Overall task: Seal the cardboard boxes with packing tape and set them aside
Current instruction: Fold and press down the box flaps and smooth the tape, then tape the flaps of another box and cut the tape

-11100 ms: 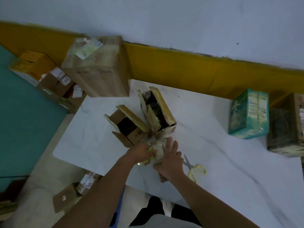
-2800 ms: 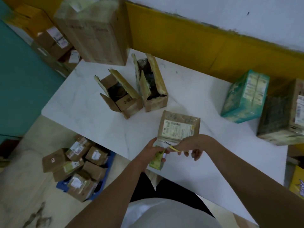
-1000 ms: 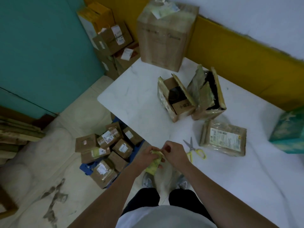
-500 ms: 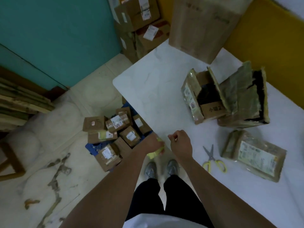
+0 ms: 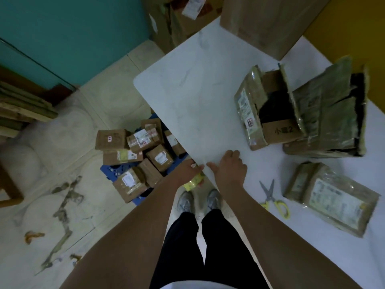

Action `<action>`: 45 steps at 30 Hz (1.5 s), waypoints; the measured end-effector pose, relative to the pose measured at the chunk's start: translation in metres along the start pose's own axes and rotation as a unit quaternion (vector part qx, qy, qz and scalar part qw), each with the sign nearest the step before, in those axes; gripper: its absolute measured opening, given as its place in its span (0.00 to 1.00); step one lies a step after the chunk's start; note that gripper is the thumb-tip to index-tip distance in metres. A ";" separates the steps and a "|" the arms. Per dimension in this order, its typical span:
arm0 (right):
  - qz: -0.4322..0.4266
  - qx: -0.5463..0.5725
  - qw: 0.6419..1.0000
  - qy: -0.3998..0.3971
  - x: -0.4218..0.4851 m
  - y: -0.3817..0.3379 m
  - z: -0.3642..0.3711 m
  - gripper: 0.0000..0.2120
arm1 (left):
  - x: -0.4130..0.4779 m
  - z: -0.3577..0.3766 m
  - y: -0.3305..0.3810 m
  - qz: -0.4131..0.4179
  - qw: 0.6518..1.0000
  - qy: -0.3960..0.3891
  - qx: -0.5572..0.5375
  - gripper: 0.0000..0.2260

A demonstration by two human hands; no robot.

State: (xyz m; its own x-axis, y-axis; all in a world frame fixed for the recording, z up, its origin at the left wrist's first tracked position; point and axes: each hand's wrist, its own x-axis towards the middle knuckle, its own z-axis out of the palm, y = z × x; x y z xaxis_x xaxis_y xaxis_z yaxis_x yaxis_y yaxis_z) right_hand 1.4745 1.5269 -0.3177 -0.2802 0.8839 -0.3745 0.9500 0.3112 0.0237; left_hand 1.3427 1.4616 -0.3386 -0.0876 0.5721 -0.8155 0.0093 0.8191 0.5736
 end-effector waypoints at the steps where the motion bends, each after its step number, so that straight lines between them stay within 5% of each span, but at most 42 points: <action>1: -0.022 -0.011 0.999 0.024 0.001 0.002 -0.003 0.23 | 0.000 0.000 0.000 -0.009 1.000 0.003 -0.020 0.18; 3: -0.153 -0.009 0.984 0.092 -0.002 0.002 0.002 0.17 | 0.001 0.002 0.002 -0.022 0.999 0.025 -0.027 0.18; 6: -0.327 0.025 0.940 0.091 -0.026 0.014 0.037 0.28 | 0.004 0.003 0.005 -0.031 0.995 0.073 -0.058 0.18; 9: -0.343 -0.033 0.937 0.048 -0.056 0.049 0.060 0.31 | 0.009 0.003 0.001 -0.054 0.992 0.108 -0.018 0.28; 11: -0.326 -0.048 0.943 0.039 -0.068 0.067 0.056 0.28 | 0.010 0.004 -0.002 -0.097 0.970 0.177 0.136 0.36; 13: -0.321 -0.036 0.946 0.038 -0.077 0.081 0.038 0.23 | -0.009 0.017 0.010 -0.054 0.919 0.300 0.249 0.28; 15: -0.291 0.007 0.951 0.106 -0.085 0.103 0.011 0.18 | -0.036 0.040 0.030 0.094 0.894 0.345 0.268 0.15; 18: -0.199 0.036 0.956 0.211 -0.096 0.161 -0.024 0.19 | -0.059 0.083 0.050 0.268 0.889 0.228 0.293 0.09; 21: -0.116 0.007 0.981 0.156 -0.094 0.228 -0.040 0.27 | -0.058 0.123 0.063 0.336 0.879 0.144 0.305 0.10; 25: -0.049 -0.026 0.998 0.036 -0.083 0.269 -0.028 0.33 | -0.053 0.162 0.069 0.322 0.905 0.088 0.263 0.11; 35: -0.106 -0.027 0.990 0.093 -0.069 0.276 0.006 0.42 | -0.044 0.225 0.099 0.191 0.956 0.009 0.222 0.19; 41: -0.259 -0.049 0.953 0.151 -0.105 0.338 0.009 0.40 | -0.055 0.267 0.135 0.304 0.862 0.021 0.406 0.26; 44: -0.231 -0.002 0.961 0.151 -0.127 0.377 0.006 0.39 | -0.052 0.284 0.142 0.299 0.801 0.042 0.516 0.30; 45: -0.186 0.043 0.967 0.167 -0.134 0.385 0.008 0.37 | -0.052 0.291 0.144 0.272 0.824 0.023 0.496 0.30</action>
State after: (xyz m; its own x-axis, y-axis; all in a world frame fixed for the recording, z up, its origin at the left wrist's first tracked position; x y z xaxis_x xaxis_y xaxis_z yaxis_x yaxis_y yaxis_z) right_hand 1.8792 1.5254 -0.2661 -0.6208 0.7837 -0.0223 0.7783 0.6126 -0.1373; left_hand 1.6388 1.5625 -0.2356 0.1614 0.8828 -0.4412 0.8672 0.0865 0.4904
